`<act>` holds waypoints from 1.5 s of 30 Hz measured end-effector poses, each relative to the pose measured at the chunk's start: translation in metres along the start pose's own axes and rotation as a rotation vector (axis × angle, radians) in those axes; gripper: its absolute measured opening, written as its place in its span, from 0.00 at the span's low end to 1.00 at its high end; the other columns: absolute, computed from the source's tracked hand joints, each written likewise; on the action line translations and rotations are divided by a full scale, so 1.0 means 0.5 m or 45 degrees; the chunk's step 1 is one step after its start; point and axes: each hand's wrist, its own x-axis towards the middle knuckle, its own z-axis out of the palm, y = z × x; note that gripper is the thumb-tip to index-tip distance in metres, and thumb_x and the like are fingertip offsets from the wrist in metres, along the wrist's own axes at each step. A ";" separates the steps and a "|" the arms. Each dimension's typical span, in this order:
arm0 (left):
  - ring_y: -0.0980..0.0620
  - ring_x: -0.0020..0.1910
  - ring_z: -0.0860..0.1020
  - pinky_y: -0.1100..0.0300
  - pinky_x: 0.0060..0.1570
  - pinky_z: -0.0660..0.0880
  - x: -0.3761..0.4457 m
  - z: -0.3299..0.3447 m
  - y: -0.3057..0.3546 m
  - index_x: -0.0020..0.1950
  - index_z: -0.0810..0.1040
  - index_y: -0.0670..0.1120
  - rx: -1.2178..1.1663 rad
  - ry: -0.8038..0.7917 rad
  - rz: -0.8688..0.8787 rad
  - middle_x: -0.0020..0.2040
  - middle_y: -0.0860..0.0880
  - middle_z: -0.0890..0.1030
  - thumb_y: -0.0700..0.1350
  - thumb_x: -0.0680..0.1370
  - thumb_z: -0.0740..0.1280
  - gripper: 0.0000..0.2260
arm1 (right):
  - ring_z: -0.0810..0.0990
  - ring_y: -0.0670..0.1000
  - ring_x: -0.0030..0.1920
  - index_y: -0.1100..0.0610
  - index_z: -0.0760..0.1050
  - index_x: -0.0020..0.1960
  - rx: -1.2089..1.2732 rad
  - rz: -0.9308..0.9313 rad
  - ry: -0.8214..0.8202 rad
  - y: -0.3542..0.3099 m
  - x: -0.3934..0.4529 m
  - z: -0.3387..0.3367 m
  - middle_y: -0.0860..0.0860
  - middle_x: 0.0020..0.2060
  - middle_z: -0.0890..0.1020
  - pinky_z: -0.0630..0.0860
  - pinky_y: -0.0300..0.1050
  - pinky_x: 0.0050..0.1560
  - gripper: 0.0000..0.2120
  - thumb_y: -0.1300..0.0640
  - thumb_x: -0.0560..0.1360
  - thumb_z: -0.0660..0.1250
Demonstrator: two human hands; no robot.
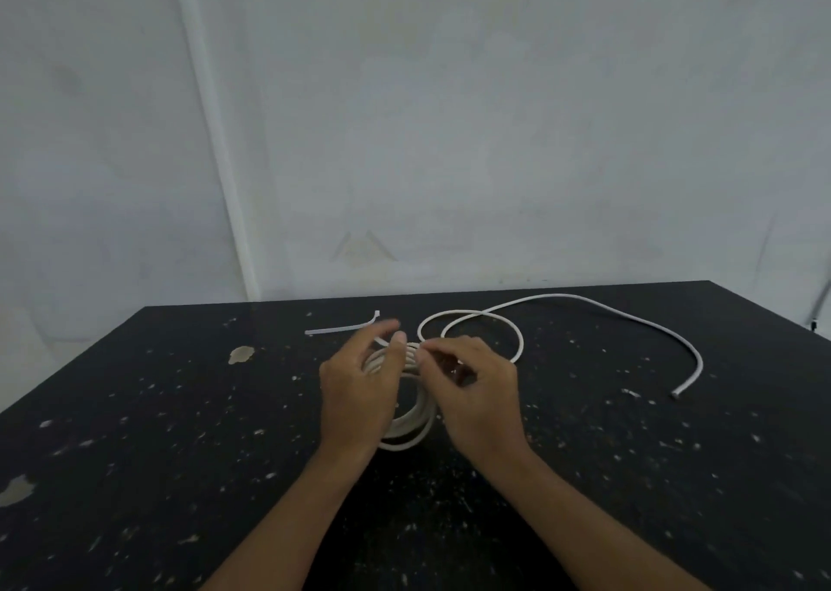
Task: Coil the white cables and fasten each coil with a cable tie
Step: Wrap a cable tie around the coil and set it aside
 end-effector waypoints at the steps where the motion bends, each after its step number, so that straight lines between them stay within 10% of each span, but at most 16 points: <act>1: 0.59 0.38 0.84 0.55 0.42 0.82 -0.002 0.002 -0.002 0.50 0.87 0.51 0.005 -0.035 0.027 0.39 0.57 0.86 0.47 0.81 0.71 0.05 | 0.83 0.47 0.46 0.52 0.88 0.54 0.024 0.020 -0.011 -0.003 0.001 0.000 0.40 0.44 0.85 0.81 0.48 0.46 0.06 0.58 0.78 0.76; 10: 0.56 0.27 0.78 0.62 0.30 0.74 0.009 0.008 0.012 0.36 0.86 0.48 -0.156 0.034 -0.297 0.28 0.50 0.82 0.49 0.80 0.72 0.14 | 0.74 0.49 0.70 0.52 0.69 0.79 -0.079 -0.145 -0.388 -0.003 0.006 -0.039 0.49 0.69 0.70 0.75 0.44 0.67 0.26 0.54 0.81 0.65; 16: 0.53 0.27 0.74 0.56 0.31 0.72 0.007 0.009 0.015 0.31 0.84 0.46 -0.259 0.075 -0.447 0.26 0.46 0.79 0.48 0.80 0.72 0.17 | 0.76 0.51 0.67 0.54 0.77 0.61 -0.396 -0.488 -0.494 0.002 0.013 -0.022 0.52 0.76 0.67 0.79 0.41 0.55 0.18 0.62 0.73 0.75; 21: 0.48 0.29 0.74 0.52 0.34 0.72 0.006 0.016 0.013 0.33 0.84 0.42 -0.347 0.037 -0.634 0.27 0.44 0.78 0.51 0.79 0.73 0.18 | 0.73 0.58 0.74 0.59 0.83 0.52 -0.638 -0.653 -0.402 -0.005 0.011 -0.003 0.61 0.75 0.72 0.77 0.52 0.67 0.07 0.66 0.75 0.72; 31: 0.44 0.31 0.76 0.55 0.33 0.73 0.010 0.007 0.035 0.38 0.85 0.40 -0.481 -0.109 -0.735 0.34 0.33 0.79 0.50 0.77 0.74 0.15 | 0.78 0.61 0.70 0.63 0.86 0.55 -0.618 -0.931 -0.213 0.003 0.010 -0.016 0.64 0.68 0.79 0.76 0.54 0.68 0.07 0.60 0.82 0.73; 40: 0.55 0.23 0.69 0.64 0.23 0.64 0.012 -0.006 0.020 0.36 0.86 0.49 -0.419 -0.130 -0.647 0.25 0.52 0.75 0.43 0.80 0.70 0.12 | 0.82 0.48 0.64 0.65 0.83 0.58 0.059 -0.304 -0.388 -0.003 0.007 -0.012 0.55 0.60 0.85 0.77 0.43 0.66 0.07 0.65 0.82 0.69; 45: 0.60 0.38 0.84 0.65 0.41 0.80 0.015 -0.004 0.017 0.49 0.88 0.49 -0.371 -0.150 -0.419 0.40 0.54 0.88 0.40 0.79 0.72 0.06 | 0.84 0.49 0.51 0.60 0.84 0.52 0.324 0.223 -0.339 -0.010 0.012 0.000 0.53 0.47 0.86 0.80 0.47 0.56 0.10 0.60 0.85 0.65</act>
